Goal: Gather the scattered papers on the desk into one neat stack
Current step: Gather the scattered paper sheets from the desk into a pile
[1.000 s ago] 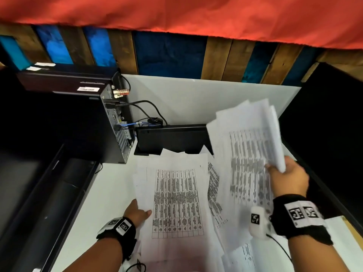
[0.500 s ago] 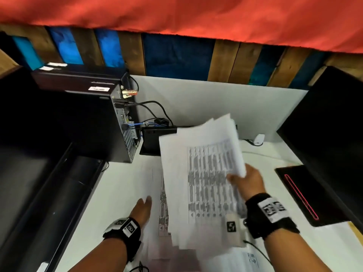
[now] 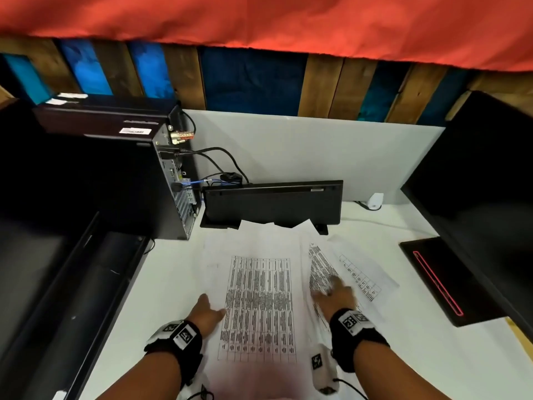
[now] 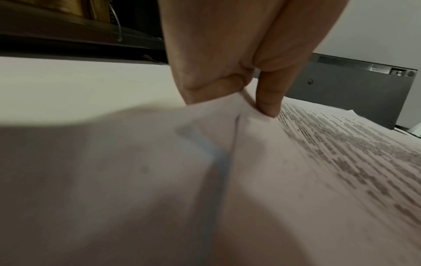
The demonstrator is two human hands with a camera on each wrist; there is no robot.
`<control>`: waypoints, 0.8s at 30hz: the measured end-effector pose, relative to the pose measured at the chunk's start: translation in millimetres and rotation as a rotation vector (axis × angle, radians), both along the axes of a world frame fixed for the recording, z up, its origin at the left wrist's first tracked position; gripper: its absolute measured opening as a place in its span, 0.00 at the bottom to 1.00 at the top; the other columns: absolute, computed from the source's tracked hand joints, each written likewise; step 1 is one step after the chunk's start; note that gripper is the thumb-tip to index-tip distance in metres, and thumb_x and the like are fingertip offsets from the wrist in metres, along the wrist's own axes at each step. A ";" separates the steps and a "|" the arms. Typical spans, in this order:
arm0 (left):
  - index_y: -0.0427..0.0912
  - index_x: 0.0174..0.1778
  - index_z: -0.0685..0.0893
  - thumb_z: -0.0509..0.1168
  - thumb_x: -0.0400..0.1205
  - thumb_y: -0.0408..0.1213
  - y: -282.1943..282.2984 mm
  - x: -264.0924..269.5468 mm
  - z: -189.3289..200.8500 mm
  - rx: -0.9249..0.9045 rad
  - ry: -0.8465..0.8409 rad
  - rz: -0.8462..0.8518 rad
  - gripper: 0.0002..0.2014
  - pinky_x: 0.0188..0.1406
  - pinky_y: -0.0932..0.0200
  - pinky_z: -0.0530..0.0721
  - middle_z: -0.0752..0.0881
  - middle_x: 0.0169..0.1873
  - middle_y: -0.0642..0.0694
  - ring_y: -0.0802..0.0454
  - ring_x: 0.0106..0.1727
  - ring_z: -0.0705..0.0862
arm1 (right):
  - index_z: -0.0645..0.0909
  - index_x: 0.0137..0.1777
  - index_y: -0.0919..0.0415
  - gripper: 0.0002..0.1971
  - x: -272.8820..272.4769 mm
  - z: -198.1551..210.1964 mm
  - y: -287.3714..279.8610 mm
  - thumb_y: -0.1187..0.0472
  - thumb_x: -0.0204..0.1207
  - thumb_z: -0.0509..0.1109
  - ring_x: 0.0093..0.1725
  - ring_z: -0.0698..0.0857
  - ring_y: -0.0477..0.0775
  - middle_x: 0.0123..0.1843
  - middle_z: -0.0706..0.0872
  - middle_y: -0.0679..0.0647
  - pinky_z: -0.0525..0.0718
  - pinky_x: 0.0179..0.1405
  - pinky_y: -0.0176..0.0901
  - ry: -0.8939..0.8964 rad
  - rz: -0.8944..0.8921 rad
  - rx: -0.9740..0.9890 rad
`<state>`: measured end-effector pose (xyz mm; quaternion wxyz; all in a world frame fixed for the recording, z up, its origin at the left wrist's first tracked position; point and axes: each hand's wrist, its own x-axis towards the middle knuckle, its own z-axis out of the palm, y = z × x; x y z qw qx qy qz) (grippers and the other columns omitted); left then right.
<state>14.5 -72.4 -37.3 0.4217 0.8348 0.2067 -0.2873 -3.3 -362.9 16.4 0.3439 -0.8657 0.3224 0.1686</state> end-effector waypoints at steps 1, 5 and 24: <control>0.27 0.80 0.53 0.63 0.84 0.40 -0.1 -0.4 1.6 0.007 0.003 -0.014 0.35 0.76 0.54 0.64 0.61 0.80 0.32 0.39 0.81 0.63 | 0.63 0.79 0.55 0.38 -1.3 0.5 -15.2 0.46 0.71 0.73 0.73 0.71 0.67 0.75 0.71 0.64 0.74 0.71 0.58 -0.017 -0.073 -0.129; 0.29 0.81 0.50 0.63 0.84 0.39 1.5 -0.1 1.3 0.017 0.008 -0.016 0.37 0.77 0.52 0.63 0.59 0.82 0.32 0.39 0.82 0.62 | 0.60 0.79 0.60 0.49 -8.8 -10.3 -61.4 0.35 0.64 0.75 0.74 0.70 0.66 0.75 0.71 0.63 0.72 0.72 0.58 0.093 -0.069 -0.233; 0.28 0.75 0.60 0.61 0.85 0.37 -2.9 -2.0 16.0 0.089 0.033 -0.029 0.27 0.73 0.50 0.68 0.68 0.75 0.30 0.38 0.77 0.69 | 0.84 0.59 0.63 0.23 -0.4 -2.1 -58.4 0.54 0.65 0.81 0.53 0.88 0.62 0.51 0.90 0.61 0.84 0.59 0.55 -0.198 -0.147 0.349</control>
